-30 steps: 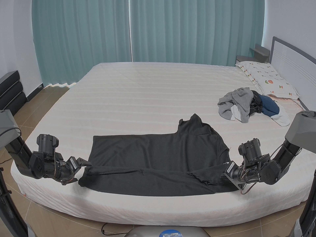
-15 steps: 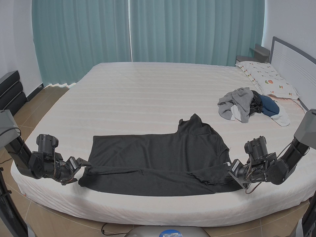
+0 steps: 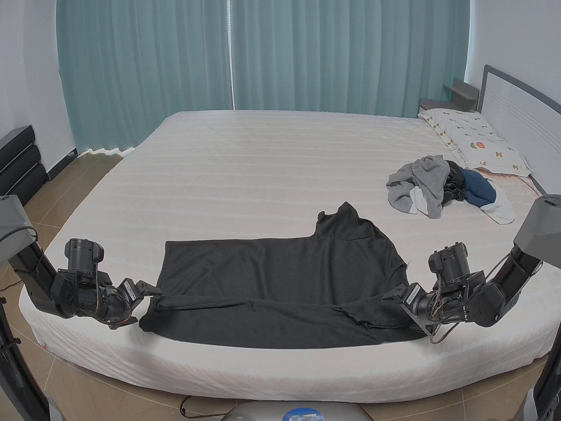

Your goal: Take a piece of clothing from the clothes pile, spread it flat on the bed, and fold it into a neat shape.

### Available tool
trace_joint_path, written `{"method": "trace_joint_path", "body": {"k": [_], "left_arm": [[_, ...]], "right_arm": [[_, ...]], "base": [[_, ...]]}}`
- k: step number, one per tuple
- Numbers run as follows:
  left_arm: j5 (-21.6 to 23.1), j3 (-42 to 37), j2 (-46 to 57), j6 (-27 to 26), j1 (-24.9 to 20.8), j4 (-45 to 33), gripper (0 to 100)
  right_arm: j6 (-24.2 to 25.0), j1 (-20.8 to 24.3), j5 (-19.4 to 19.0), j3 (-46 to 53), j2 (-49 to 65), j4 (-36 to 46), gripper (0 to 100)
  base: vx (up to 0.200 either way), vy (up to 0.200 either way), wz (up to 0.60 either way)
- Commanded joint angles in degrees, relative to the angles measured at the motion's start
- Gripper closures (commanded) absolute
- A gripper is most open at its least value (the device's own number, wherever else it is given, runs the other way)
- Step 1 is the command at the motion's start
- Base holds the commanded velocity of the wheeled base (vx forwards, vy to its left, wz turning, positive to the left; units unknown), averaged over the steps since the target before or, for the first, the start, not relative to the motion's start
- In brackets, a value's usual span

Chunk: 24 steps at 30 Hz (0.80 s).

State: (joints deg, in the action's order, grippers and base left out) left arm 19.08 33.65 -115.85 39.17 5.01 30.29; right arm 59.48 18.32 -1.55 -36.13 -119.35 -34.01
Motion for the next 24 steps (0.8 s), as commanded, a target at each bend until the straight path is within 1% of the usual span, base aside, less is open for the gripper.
{"method": "trace_joint_path", "body": {"k": [1,10,11,18,24], "left_arm": [[0.0,0.0,-0.2,0.0,0.1,0.0,0],[0.0,0.3,-0.4,0.0,0.4,0.0,0],[0.0,0.3,-0.4,0.0,0.4,0.0,0],[0.0,0.3,-0.3,0.0,0.5,0.0,0],[0.0,0.2,-0.3,0.0,0.5,0.0,0]], "right_arm": [[2.0,0.0,0.1,-2.4,-3.8,0.0,0],[2.4,0.0,0.1,-3.9,-6.1,0.0,0],[2.4,0.0,0.1,-3.9,-6.0,0.0,100],[2.2,0.0,0.8,-3.1,-4.1,0.1,100],[2.2,-1.1,0.8,-2.8,-2.4,0.4,100]], "base": [[0.000,0.000,0.00],[0.000,0.000,0.00],[0.000,0.000,0.00],[0.000,0.000,0.00],[0.000,0.000,0.00]]}}
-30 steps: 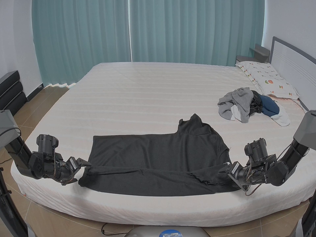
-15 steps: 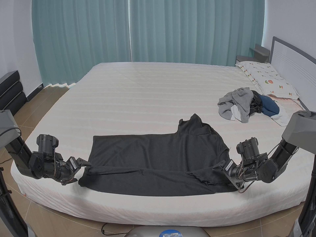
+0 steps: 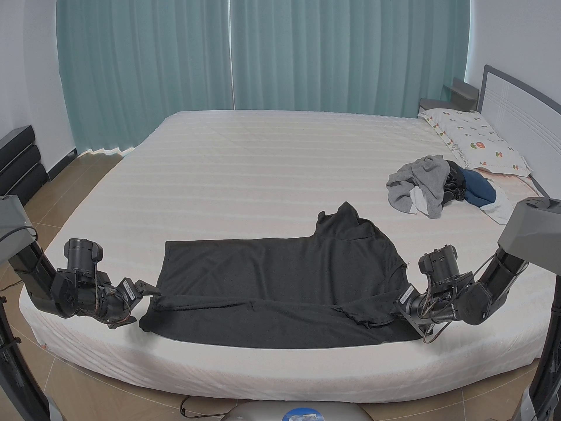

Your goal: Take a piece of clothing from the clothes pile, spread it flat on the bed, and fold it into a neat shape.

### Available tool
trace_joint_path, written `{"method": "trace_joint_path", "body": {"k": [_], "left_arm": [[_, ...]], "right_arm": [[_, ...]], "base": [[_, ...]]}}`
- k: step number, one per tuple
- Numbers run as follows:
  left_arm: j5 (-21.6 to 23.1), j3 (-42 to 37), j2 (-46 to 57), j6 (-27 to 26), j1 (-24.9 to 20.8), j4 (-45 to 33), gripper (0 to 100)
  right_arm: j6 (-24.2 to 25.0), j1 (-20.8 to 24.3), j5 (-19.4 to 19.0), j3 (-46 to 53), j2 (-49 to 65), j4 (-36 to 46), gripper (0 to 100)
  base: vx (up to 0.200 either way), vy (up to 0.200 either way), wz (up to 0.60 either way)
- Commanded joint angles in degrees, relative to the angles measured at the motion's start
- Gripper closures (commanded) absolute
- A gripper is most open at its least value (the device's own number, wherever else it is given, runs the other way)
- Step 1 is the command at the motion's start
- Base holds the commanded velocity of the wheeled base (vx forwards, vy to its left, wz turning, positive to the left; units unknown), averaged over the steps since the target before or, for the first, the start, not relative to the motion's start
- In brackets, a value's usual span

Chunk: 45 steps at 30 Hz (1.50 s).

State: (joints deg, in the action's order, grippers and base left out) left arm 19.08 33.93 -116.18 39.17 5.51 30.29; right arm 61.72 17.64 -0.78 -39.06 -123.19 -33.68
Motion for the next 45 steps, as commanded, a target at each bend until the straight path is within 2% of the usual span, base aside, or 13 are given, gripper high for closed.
{"method": "trace_joint_path", "body": {"k": [1,13,22,23,30,39,45], "left_arm": [[0.0,-0.1,0.0,0.0,0.0,0.0,0],[0.0,-0.2,0.1,0.0,-0.1,0.0,0],[0.0,-0.3,0.2,0.0,-0.1,0.0,0],[0.0,-0.3,0.2,0.0,-0.1,0.0,0],[0.0,-0.3,0.2,0.0,-0.1,0.0,0],[-0.1,-0.1,1.6,-0.1,-0.1,0.1,0],[-0.2,0.5,1.9,0.9,0.0,0.1,0]], "right_arm": [[0.0,-0.4,0.0,0.5,2.2,0.4,100],[0.5,-0.1,-0.7,4.6,10.3,2.2,100],[0.6,0.7,-1.7,8.3,10.7,3.4,100],[0.6,0.8,-2.0,8.5,10.7,3.4,0],[-2.5,2.1,-2.0,11.3,11.0,3.4,0],[-4.2,-1.4,-2.2,8.3,13.5,3.3,0],[-5.4,-1.9,-3.2,5.2,13.1,2.9,0]], "base": [[0.000,0.000,0.00],[0.000,0.000,0.00],[0.000,0.000,0.00],[0.000,0.000,0.00],[0.000,0.000,0.00],[0.000,0.000,0.00],[0.033,0.000,0.00]]}}
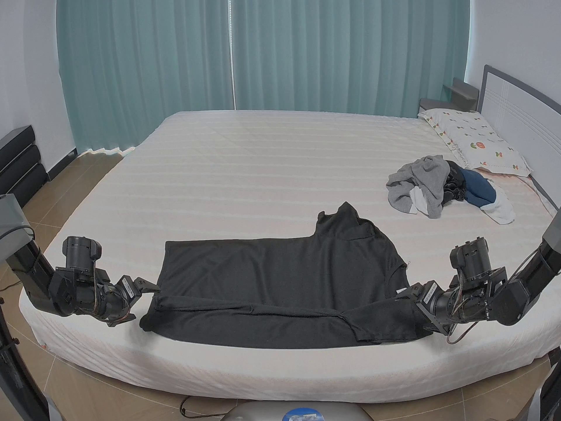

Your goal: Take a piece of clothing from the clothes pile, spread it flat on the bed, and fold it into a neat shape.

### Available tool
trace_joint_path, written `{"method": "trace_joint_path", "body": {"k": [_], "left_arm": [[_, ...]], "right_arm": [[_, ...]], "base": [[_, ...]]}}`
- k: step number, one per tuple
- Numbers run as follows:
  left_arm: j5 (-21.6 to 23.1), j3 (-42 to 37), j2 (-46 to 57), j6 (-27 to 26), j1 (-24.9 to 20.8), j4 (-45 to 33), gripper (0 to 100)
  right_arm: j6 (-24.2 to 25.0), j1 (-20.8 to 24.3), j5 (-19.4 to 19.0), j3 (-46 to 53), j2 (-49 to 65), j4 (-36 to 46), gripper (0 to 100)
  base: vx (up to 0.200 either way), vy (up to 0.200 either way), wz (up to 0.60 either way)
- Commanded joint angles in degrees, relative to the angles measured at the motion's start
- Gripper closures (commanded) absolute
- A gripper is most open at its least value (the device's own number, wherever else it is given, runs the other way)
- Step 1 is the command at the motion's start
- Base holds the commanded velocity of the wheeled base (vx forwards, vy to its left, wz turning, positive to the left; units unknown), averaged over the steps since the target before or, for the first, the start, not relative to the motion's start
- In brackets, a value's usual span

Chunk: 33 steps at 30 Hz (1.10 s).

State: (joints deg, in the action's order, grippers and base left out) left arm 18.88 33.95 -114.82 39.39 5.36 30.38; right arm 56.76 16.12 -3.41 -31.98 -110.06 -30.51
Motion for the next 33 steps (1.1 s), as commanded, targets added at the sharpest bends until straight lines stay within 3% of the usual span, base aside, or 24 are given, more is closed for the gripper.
{"method": "trace_joint_path", "body": {"k": [1,5,11,19,23,27,33], "left_arm": [[0.0,0.5,0.6,0.9,0.2,0.0,0],[0.0,0.5,0.8,1.0,0.1,0.0,0],[0.1,0.6,1.8,1.5,0.0,-0.1,0],[0.2,-0.9,6.3,3.0,-1.2,-1.0,0],[0.3,-2.2,7.6,3.0,-3.5,-2.2,0],[0.4,-3.9,6.8,3.1,-9.0,-2.9,0],[-0.3,-4.3,4.2,2.7,-11.6,-3.4,0]], "right_arm": [[-0.5,-0.4,-0.5,-2.2,0.0,-0.2,0],[-0.8,-0.4,-0.7,-3.9,-0.3,-0.2,0],[-1.6,-1.7,-5.6,-5.0,-0.2,-0.6,0],[-1.7,-3.1,-8.7,-4.1,-1.5,-0.6,0],[-1.7,-3.0,-9.0,-4.1,-1.6,-0.6,0],[-1.7,-2.8,-8.9,-3.2,-1.5,-0.6,0],[-1.7,-2.8,-9.0,-3.1,-1.7,-0.6,0]], "base": [[0.200,0.000,0.00],[0.200,0.000,0.00],[0.200,0.000,0.00],[0.000,0.000,0.00],[0.000,0.000,0.00],[0.000,0.000,0.00],[0.000,0.000,0.00]]}}
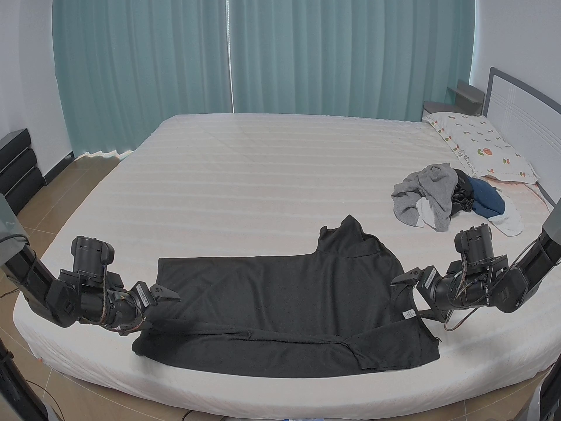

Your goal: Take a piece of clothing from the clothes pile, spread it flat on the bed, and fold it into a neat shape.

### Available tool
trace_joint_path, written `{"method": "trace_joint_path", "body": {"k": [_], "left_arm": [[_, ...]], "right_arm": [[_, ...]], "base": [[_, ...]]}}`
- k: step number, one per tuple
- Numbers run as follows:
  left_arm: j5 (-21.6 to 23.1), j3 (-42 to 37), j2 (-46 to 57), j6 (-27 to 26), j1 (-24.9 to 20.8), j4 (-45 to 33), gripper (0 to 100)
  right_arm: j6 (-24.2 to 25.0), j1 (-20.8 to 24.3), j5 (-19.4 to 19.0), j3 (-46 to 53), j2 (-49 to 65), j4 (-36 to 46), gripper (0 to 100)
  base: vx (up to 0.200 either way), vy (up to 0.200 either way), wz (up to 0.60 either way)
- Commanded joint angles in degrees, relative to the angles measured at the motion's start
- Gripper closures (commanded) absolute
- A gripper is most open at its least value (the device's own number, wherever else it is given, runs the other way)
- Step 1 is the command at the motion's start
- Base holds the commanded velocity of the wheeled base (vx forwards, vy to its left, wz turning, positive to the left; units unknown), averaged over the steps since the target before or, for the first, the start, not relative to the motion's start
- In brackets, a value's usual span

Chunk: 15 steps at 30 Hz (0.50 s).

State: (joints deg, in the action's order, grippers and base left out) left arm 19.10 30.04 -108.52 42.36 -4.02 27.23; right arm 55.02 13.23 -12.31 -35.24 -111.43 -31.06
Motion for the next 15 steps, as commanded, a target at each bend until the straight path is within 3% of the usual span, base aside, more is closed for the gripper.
{"method": "trace_joint_path", "body": {"k": [1,7,15], "left_arm": [[-0.6,-0.2,-3.1,-0.4,-2.3,-0.3,0],[-1.1,0.6,-6.7,-0.6,-2.8,-0.3,0],[-7.1,5.2,-11.1,-1.5,-2.7,-0.9,0]], "right_arm": [[0.1,0.3,-0.1,0.2,-0.3,-0.1,0],[0.0,0.3,0.1,0.2,-0.5,-0.1,0],[-0.1,0.3,0.2,0.2,-0.2,-0.1,0]], "base": [[0.000,0.000,0.00],[0.000,0.000,0.00],[0.000,0.000,0.00]]}}
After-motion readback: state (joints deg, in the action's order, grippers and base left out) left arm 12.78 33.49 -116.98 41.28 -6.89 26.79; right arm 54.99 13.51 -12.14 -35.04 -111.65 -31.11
